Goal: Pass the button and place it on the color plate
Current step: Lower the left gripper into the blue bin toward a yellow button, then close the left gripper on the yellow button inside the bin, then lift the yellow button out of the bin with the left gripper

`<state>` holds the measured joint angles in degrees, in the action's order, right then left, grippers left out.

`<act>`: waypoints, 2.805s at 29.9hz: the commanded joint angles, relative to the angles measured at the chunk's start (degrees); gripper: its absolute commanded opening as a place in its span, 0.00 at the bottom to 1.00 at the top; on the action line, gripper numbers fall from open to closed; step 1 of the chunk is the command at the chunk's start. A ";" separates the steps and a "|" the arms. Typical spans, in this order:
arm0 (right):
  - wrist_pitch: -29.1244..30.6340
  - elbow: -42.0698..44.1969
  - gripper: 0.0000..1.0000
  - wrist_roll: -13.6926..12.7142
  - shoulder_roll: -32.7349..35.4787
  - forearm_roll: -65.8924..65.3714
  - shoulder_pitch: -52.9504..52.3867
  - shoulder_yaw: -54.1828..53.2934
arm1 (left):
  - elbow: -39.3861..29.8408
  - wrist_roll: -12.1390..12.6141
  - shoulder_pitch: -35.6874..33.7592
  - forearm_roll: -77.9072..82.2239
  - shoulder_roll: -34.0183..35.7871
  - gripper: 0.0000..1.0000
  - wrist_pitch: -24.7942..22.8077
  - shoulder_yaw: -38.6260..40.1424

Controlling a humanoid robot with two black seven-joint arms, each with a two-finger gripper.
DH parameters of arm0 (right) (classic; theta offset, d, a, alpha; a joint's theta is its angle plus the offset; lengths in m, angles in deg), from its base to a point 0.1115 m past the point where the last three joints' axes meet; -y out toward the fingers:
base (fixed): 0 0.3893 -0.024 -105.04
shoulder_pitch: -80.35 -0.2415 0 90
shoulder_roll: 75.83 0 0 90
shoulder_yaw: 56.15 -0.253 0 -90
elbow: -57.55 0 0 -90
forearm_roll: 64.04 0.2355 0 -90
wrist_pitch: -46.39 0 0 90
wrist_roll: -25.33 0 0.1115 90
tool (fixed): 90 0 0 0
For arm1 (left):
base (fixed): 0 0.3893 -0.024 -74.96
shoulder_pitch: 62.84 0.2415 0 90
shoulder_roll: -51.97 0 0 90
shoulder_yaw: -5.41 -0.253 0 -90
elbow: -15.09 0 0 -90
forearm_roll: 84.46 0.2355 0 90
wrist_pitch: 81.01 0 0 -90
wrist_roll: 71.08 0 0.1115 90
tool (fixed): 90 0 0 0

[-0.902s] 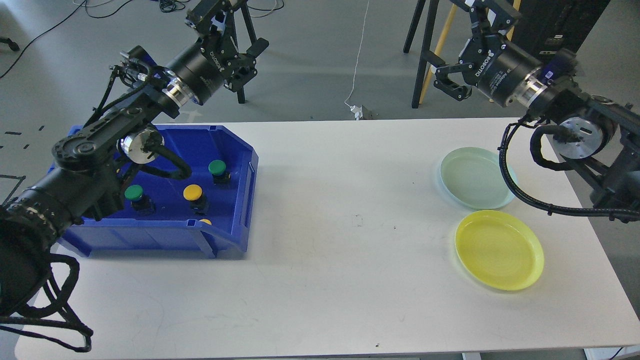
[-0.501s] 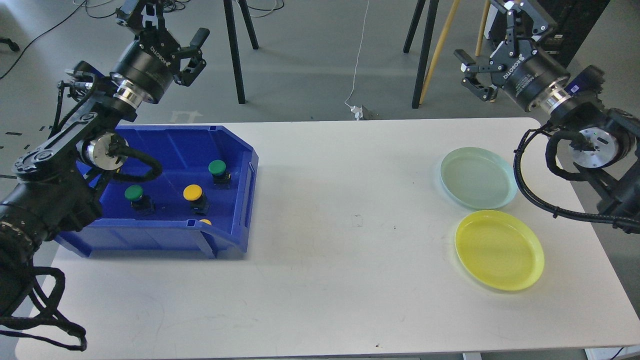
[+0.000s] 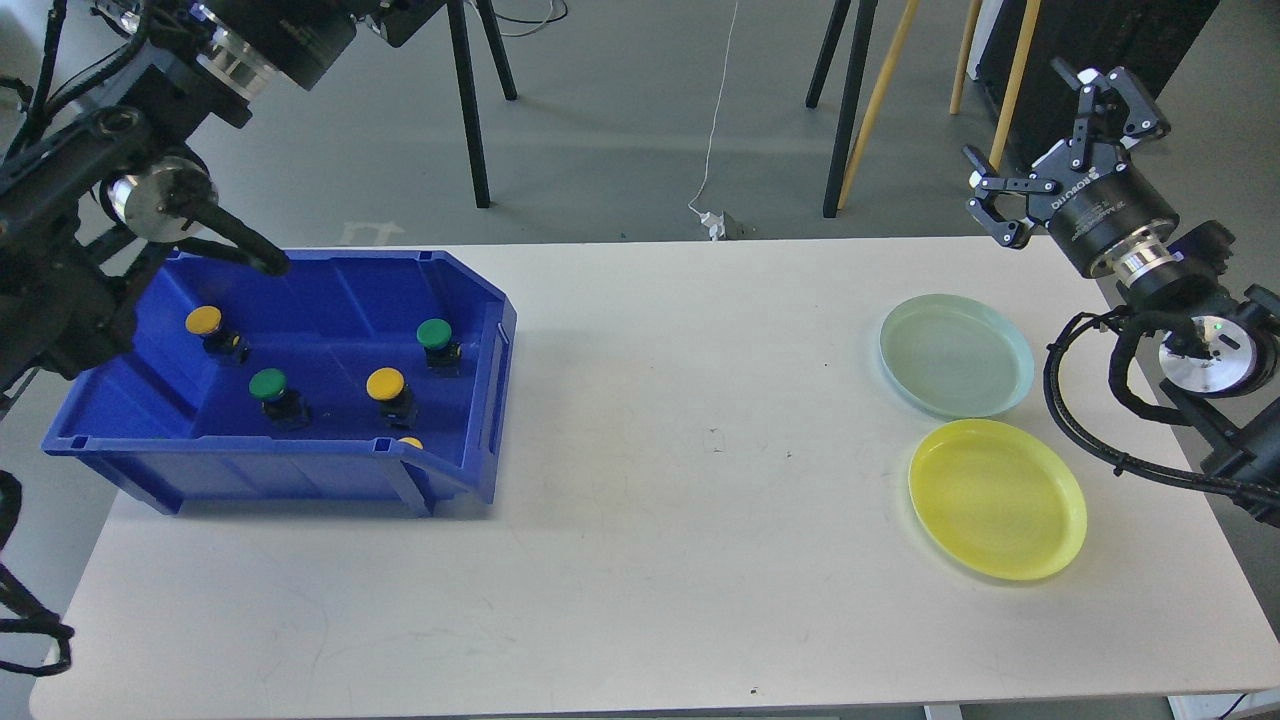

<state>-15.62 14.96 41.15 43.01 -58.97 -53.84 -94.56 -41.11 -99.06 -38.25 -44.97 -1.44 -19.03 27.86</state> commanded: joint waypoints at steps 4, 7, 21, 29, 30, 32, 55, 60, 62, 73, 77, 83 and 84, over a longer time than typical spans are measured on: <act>0.00 0.14 1.00 0.09 -0.02 0.03 0.25 -0.01 | -3.57 -0.02 -8.77 35.96 6.65 1.00 0.02 -27.87; 0.00 0.22 1.00 0.09 -0.02 0.03 0.42 -0.09 | -2.08 -0.02 -8.42 44.60 6.65 0.99 0.02 -34.56; 0.00 0.23 1.00 0.09 1.12 0.12 3.06 -0.80 | 12.33 -0.02 -2.18 48.49 -2.13 0.99 0.02 -37.66; 0.00 0.14 1.00 0.09 1.83 0.12 3.32 -0.80 | 14.97 -0.02 0.01 48.14 -4.25 0.99 0.02 -37.39; 0.00 0.14 1.00 0.09 1.83 0.12 3.32 -0.80 | 15.67 -0.02 0.63 48.05 -4.60 0.99 0.02 -37.31; 0.00 0.05 1.00 0.09 1.83 0.12 3.50 -0.88 | 18.04 -0.02 1.34 47.70 -5.65 0.98 0.02 -37.30; 0.00 -0.04 1.00 0.09 1.92 0.12 6.31 -2.47 | 24.99 -0.02 4.41 47.61 -11.02 0.55 2.35 -37.48; 0.00 -0.13 1.00 0.09 1.92 0.12 7.01 -3.08 | 25.52 -0.02 4.41 47.61 -11.36 0.56 2.44 -37.39; 0.00 -0.13 1.00 0.09 1.92 0.12 7.27 -3.26 | 25.61 -0.02 4.41 47.61 -11.81 0.59 2.53 -37.39; 0.00 -0.13 1.00 0.09 1.92 0.12 8.07 -3.35 | 27.02 -0.02 4.15 47.61 -12.16 0.06 4.37 -37.30; 0.00 -0.13 1.00 0.09 1.92 0.12 8.16 -3.35 | 26.75 -0.02 3.97 47.78 -12.16 0.05 4.20 -37.30; 0.00 -0.04 1.00 0.09 2.00 0.12 8.33 -3.96 | 20.98 -0.02 2.05 47.69 -7.08 0.03 2.19 -35.91; 0.00 -0.13 1.00 0.09 2.18 0.12 8.42 -4.31 | 18.34 -0.02 0.91 47.61 -4.71 0.03 1.13 -34.94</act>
<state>-15.61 14.84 41.24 44.93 -58.85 -45.53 -98.07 -17.26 -99.10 -35.10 2.79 -11.22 -15.88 -8.90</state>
